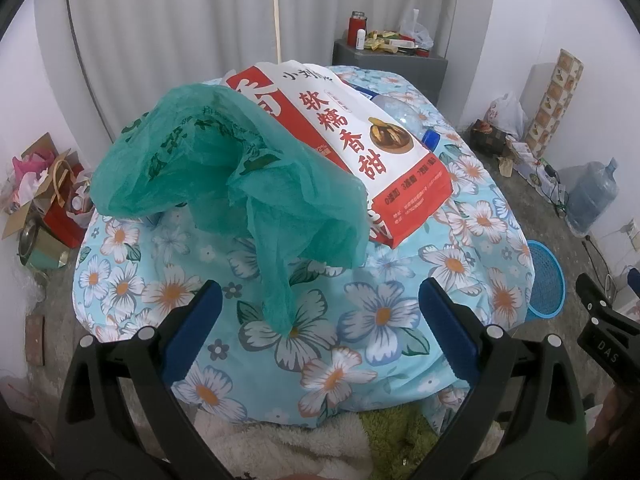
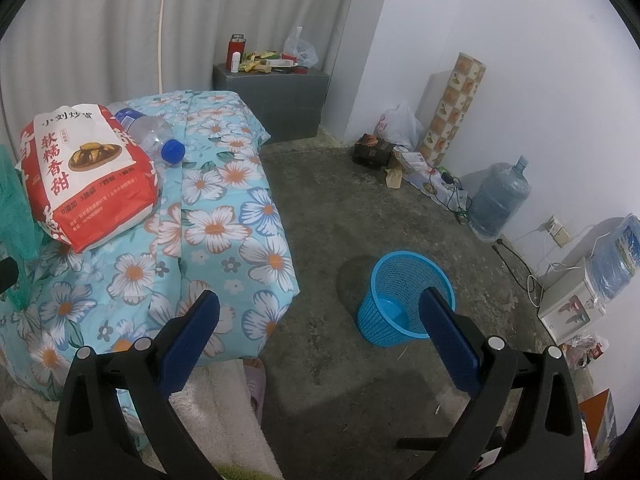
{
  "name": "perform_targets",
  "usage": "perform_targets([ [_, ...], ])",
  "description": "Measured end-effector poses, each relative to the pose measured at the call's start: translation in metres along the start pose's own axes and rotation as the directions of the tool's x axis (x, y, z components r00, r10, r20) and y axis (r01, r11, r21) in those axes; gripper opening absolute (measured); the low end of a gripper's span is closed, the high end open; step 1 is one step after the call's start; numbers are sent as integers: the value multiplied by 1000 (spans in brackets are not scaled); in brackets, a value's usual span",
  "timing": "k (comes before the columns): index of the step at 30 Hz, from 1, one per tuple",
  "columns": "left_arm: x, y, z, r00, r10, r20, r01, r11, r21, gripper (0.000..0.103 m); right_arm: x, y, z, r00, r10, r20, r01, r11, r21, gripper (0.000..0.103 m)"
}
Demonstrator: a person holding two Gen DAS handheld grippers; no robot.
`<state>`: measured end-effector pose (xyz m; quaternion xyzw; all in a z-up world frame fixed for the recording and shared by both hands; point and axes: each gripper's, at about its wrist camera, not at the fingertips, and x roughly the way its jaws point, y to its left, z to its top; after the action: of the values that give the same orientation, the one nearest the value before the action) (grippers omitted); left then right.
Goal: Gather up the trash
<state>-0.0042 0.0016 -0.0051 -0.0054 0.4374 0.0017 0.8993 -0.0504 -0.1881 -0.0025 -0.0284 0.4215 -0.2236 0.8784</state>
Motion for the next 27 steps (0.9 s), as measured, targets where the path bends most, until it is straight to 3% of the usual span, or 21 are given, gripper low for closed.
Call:
perform_targets([
  [27,2,-1,1,1000,-1,-5,1,1000,-3,94,-1,2,0,1000,1,-3,-1,1000,0,97],
])
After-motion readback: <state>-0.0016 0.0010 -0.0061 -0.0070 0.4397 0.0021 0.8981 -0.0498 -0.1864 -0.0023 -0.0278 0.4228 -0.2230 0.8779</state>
